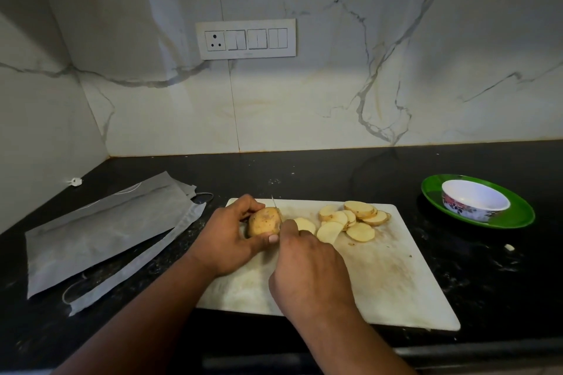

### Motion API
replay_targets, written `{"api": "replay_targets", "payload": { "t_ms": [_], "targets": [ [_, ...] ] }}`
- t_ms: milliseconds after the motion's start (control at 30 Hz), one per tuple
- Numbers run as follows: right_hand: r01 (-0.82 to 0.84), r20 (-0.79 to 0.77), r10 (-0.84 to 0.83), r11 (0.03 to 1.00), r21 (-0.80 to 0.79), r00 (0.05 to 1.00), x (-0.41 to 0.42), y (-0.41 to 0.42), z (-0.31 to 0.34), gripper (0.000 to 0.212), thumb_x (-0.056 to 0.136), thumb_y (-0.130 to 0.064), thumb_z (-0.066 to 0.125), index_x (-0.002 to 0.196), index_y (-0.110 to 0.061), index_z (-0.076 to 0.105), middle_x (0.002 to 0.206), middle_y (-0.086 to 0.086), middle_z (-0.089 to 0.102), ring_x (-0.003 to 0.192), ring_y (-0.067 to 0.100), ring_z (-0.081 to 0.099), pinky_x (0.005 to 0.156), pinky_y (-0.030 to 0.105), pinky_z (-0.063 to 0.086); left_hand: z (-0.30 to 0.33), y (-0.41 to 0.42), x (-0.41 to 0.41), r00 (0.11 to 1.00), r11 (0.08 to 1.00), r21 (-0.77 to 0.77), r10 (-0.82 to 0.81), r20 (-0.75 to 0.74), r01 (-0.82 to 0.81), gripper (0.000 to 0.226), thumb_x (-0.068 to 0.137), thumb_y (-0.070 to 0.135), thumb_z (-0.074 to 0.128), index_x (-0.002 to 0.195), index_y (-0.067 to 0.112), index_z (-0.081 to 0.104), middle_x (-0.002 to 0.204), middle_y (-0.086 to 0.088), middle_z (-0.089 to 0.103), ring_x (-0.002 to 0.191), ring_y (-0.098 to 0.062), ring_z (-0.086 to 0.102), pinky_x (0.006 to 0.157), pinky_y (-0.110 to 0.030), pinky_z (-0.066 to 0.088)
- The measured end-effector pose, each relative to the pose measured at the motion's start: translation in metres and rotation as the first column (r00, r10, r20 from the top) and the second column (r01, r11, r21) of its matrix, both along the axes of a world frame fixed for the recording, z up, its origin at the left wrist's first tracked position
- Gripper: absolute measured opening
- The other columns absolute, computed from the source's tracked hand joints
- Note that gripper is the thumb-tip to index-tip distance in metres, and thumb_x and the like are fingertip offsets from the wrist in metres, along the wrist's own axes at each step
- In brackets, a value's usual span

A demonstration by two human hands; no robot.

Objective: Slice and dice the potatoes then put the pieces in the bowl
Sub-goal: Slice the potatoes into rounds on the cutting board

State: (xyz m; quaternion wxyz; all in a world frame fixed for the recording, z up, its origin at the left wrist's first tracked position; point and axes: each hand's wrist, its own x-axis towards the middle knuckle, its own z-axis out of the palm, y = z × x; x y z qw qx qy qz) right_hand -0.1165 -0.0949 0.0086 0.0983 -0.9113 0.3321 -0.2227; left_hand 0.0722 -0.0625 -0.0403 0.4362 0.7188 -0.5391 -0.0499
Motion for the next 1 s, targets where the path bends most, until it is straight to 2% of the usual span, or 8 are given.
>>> {"api": "replay_targets", "payload": {
  "t_ms": [133,300,400,500,600,800,933,1000],
  "targets": [
    [-0.025,0.015,0.025,1.000,0.008,1.000,0.000,-0.004,-0.001,0.032,0.096,-0.019,0.047,0.128,-0.022,0.044,0.106,0.001,0.064,0.090,0.019,0.064,0.067,0.027,0.043,-0.001,0.000,0.001,1.000,1.000,0.008,-0.007,-0.014,0.007,0.057,0.068,0.064,0.082,0.111,0.032,0.064,0.108,0.017,0.074,0.104,-0.002,0.069,0.095,-0.038,0.058],
    [-0.041,0.017,0.041,0.999,0.005,0.999,-0.013,-0.002,-0.006,0.042,0.093,-0.018,0.048,0.134,-0.023,0.042,0.105,-0.001,0.065,0.091,0.017,0.064,0.067,0.026,0.041,-0.001,0.000,0.000,1.000,1.000,-0.001,-0.017,-0.022,0.017,0.047,0.073,0.048,0.089,0.110,0.030,0.065,0.105,0.015,0.074,0.101,-0.003,0.071,0.092,-0.038,0.059],
    [-0.028,0.046,0.028,0.999,0.019,0.999,-0.004,-0.008,-0.004,0.033,0.091,-0.017,0.049,0.124,-0.022,0.048,0.099,-0.001,0.064,0.080,0.018,0.059,0.063,0.026,0.039,0.001,0.001,-0.001,1.000,1.000,-0.003,-0.012,-0.017,0.012,0.051,0.070,0.053,0.086,0.110,0.030,0.065,0.105,0.016,0.074,0.100,-0.004,0.070,0.093,-0.038,0.059],
    [-0.031,0.041,0.030,0.999,0.028,0.999,0.006,-0.013,-0.002,0.026,0.093,-0.019,0.051,0.119,-0.022,0.051,0.094,-0.002,0.063,0.070,0.015,0.047,0.061,0.024,0.040,0.000,0.001,-0.002,1.000,1.000,0.014,-0.008,0.001,0.008,0.050,0.073,0.045,0.090,0.112,0.029,0.065,0.107,0.016,0.073,0.103,-0.001,0.069,0.096,-0.038,0.058],
    [-0.042,0.027,0.041,0.998,0.045,0.999,0.005,-0.014,-0.004,0.029,0.093,-0.018,0.051,0.121,-0.023,0.051,0.088,-0.004,0.058,0.072,0.014,0.047,0.062,0.024,0.039,0.001,0.001,-0.002,1.000,1.000,0.019,-0.002,0.013,0.002,0.048,0.076,0.040,0.091,0.115,0.028,0.065,0.108,0.015,0.073,0.103,-0.001,0.068,0.097,-0.037,0.057],
    [-0.047,-0.057,0.050,0.997,0.061,0.997,-0.013,-0.004,-0.006,0.044,0.089,-0.017,0.054,0.132,-0.024,0.045,0.103,-0.001,0.064,0.091,0.017,0.062,0.073,0.027,0.049,0.000,0.002,-0.001,1.000,1.000,0.019,0.020,0.007,-0.020,0.053,0.070,0.057,0.085,0.111,0.031,0.063,0.107,0.015,0.073,0.101,-0.001,0.069,0.094,-0.038,0.059],
    [-0.010,0.005,0.010,0.998,0.063,1.000,-0.034,-0.004,-0.004,0.043,0.090,-0.019,0.054,0.131,-0.027,0.042,0.085,-0.007,0.050,0.076,0.013,0.051,0.059,0.022,0.037,-0.001,0.002,0.000,1.000,0.999,0.020,0.025,0.007,-0.025,0.050,0.074,0.049,0.089,0.113,0.031,0.063,0.110,0.015,0.072,0.103,-0.001,0.068,0.096,-0.037,0.058],
    [0.015,0.048,-0.017,0.999,0.031,0.999,-0.038,-0.004,-0.001,0.040,0.092,-0.022,0.054,0.129,-0.028,0.039,0.085,-0.008,0.052,0.072,0.010,0.051,0.054,0.019,0.034,-0.001,0.001,0.000,0.999,0.999,0.023,0.034,0.003,-0.034,0.049,0.075,0.045,0.091,0.114,0.031,0.064,0.111,0.015,0.072,0.104,0.000,0.068,0.097,-0.035,0.058]
  ]
}}
